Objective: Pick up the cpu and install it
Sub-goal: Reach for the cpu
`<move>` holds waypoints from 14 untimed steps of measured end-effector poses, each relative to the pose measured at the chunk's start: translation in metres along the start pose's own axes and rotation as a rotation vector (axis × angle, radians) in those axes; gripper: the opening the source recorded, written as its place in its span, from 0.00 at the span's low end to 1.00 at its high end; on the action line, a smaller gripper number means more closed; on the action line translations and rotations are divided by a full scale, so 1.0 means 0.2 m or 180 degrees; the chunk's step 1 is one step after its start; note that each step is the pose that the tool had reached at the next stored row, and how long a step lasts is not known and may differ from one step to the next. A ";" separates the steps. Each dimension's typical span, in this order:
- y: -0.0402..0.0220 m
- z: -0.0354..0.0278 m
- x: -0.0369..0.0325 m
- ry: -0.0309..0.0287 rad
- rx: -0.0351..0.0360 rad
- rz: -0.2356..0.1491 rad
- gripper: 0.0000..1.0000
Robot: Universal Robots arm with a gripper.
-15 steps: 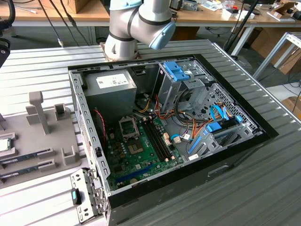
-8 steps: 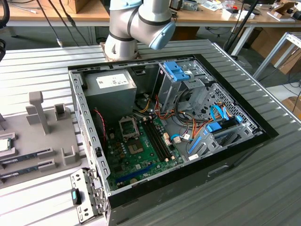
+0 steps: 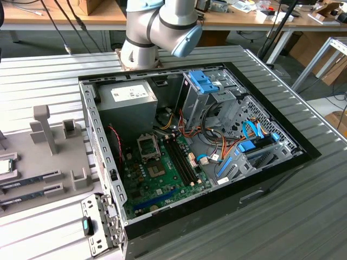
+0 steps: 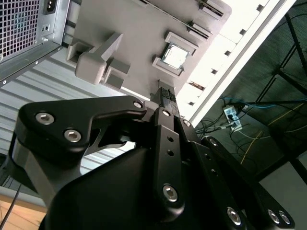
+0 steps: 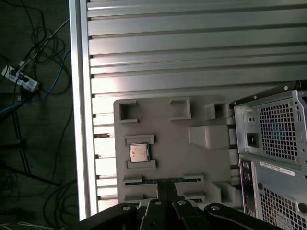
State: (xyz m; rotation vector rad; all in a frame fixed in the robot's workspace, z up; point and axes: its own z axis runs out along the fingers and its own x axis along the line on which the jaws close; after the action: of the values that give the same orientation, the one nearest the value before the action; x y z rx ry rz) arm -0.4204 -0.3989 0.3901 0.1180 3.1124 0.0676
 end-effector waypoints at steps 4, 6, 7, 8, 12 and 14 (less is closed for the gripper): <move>-0.001 0.000 0.018 0.0000 0.0000 0.0000 0.11; -0.002 0.000 0.028 0.0000 0.0000 0.0000 0.11; -0.003 0.000 0.033 0.0000 0.0000 0.0000 0.11; -0.003 -0.001 0.039 0.0000 0.0000 0.0000 0.11; -0.004 -0.001 0.055 0.0000 0.0000 0.0000 0.11; -0.005 -0.001 0.063 0.0000 0.0000 0.0000 0.11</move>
State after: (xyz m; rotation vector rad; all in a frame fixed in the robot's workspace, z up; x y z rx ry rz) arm -0.4330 -0.3989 0.3899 0.1180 3.1124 0.0676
